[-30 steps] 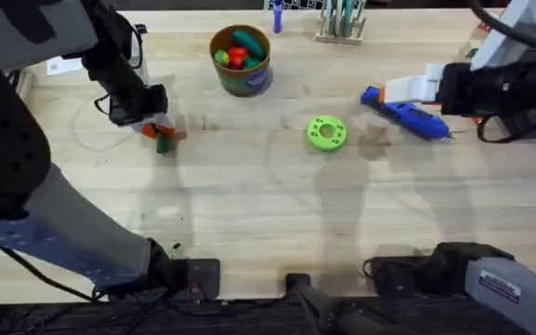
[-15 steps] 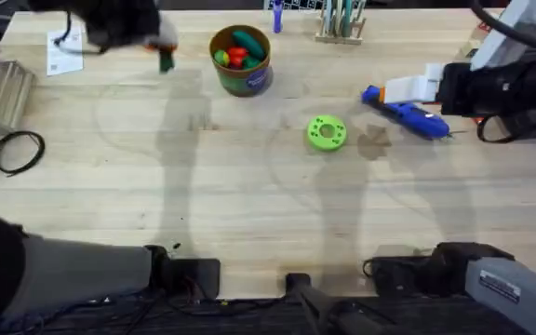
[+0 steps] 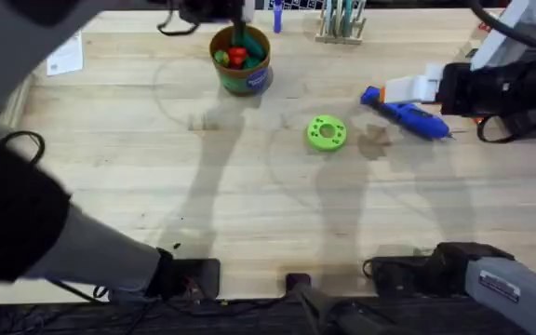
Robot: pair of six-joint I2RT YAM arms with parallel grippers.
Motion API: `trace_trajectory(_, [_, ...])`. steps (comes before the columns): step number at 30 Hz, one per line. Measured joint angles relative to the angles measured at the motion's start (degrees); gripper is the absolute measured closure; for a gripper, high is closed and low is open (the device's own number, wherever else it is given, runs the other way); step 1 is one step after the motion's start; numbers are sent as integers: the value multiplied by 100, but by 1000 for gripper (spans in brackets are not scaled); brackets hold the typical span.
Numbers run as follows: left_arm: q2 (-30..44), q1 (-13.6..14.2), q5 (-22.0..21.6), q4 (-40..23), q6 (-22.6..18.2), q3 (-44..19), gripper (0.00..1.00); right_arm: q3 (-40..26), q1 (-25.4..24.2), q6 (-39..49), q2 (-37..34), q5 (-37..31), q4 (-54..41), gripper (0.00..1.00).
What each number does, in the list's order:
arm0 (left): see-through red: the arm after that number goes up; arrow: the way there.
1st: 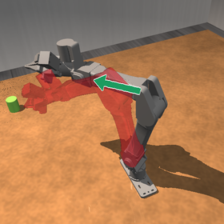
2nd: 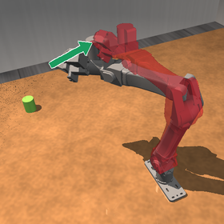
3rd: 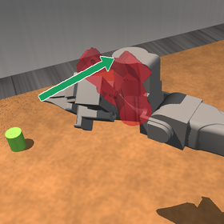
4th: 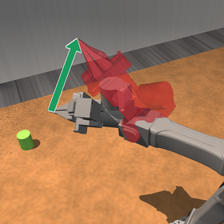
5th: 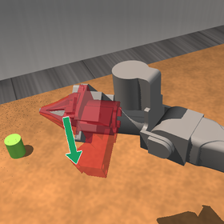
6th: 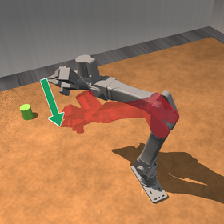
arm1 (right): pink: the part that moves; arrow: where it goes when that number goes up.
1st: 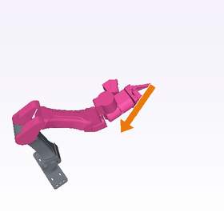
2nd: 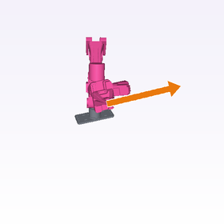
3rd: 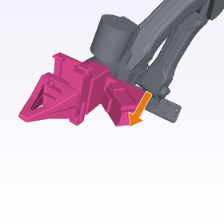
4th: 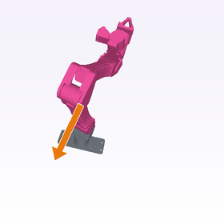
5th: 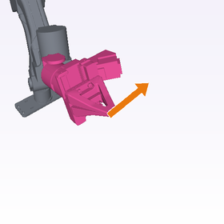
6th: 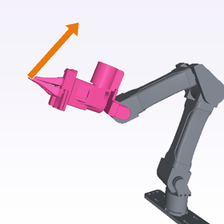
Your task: Pick up the gripper from the table and insert it into the empty holder that is missing its gripper. Then pick up a screw, insert it into the mounting hole, and use the screwdriver to tighten it. Finally, clean up the table by picking up the vegetable and placing it into the bucket.
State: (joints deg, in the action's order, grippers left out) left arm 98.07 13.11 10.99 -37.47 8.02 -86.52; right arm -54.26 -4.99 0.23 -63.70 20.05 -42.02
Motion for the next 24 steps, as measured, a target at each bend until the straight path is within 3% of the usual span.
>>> trace_trajectory(6, [436,19,-33,-2,56,0,986,0,0,0,0,-2,0,10])
trace_trajectory(7, [445,19,-42,-4,42,0,907,0,0,0,0,-2,0,11])
trace_trajectory(12, [419,19,-49,31,65,0,126,0,0,0,0,-2,-1,11])
trace_trajectory(13, [421,19,-47,26,88,0,44,0,0,0,0,0,0,11])
trace_trajectory(19, [333,15,-53,-190,78,0,15,0,0,0,0,-2,0,11])
trace_trajectory(24, [-309,14,-258,-803,38,0,15,0,0,0,0,-2,-1,10])
